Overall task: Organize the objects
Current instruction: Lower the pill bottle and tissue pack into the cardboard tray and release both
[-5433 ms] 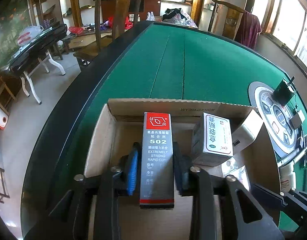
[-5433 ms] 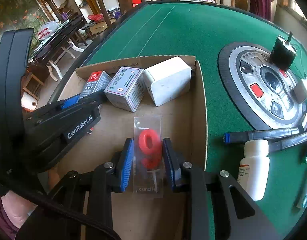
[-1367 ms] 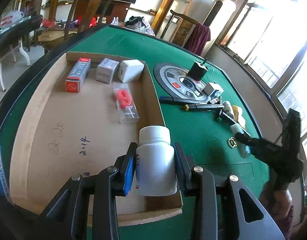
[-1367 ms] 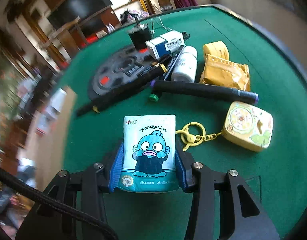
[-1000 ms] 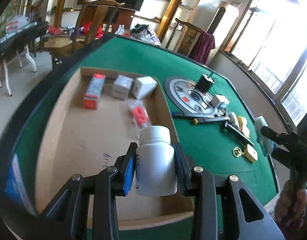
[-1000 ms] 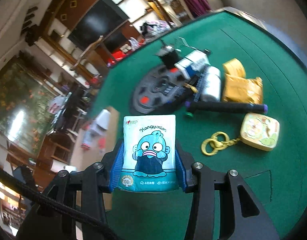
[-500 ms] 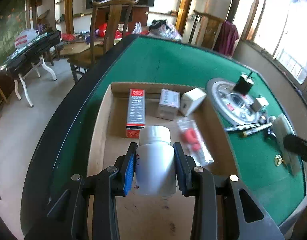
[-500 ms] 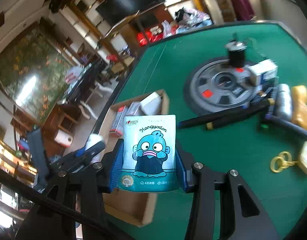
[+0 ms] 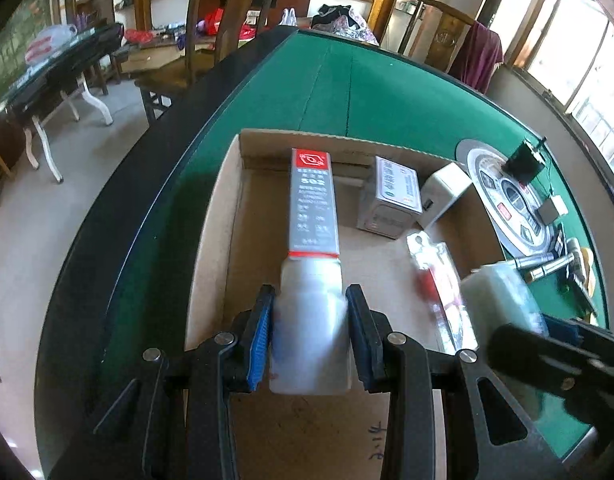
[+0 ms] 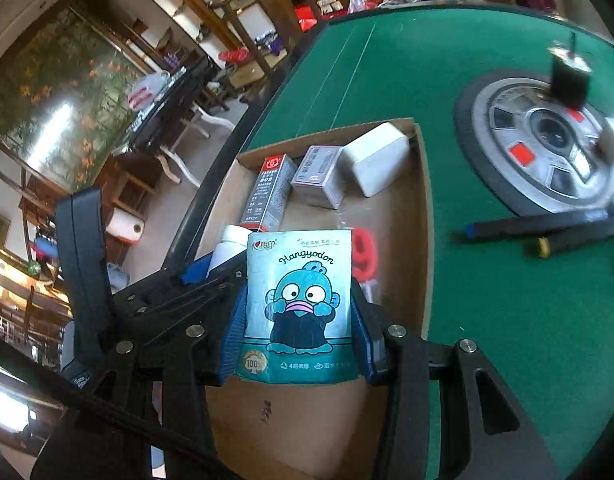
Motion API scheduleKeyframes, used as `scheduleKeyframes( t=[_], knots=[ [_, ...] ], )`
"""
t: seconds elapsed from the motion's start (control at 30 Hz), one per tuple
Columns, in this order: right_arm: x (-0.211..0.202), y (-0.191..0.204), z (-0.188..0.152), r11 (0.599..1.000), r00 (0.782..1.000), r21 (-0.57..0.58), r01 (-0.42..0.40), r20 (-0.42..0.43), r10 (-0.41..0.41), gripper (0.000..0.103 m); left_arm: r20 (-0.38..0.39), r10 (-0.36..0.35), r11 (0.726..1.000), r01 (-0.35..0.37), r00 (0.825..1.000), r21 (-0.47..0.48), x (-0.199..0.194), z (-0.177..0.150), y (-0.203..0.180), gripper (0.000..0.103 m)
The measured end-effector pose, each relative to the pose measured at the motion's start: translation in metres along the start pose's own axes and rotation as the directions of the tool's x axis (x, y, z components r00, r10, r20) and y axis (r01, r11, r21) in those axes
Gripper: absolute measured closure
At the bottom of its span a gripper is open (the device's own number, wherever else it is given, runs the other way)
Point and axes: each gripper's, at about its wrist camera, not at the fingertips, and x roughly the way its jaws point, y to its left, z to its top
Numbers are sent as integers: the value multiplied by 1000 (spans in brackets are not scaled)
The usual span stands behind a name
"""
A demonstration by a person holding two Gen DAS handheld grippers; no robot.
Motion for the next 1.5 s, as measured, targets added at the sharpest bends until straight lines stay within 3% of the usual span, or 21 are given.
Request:
scheduleKeyframes(
  t=[0.4,1.07,1.23,1.5],
  knots=[
    [48,-7,20,998,997,52,24,-75,-20,58,12,-39,998,40,999,-50,6,5,18,73],
    [52,-8,24,996,996,35,77,-50,-75,55,28,-32,998,34,999,-57,5,2,15,72],
    [54,-4,23,996,996,39,78,-43,-76,54,55,-13,999,15,998,-40,-4,0,9,67],
    [57,0,25,996,997,50,73,-34,-71,54,68,-9,999,11,998,-37,-17,-5,4,66]
  ],
)
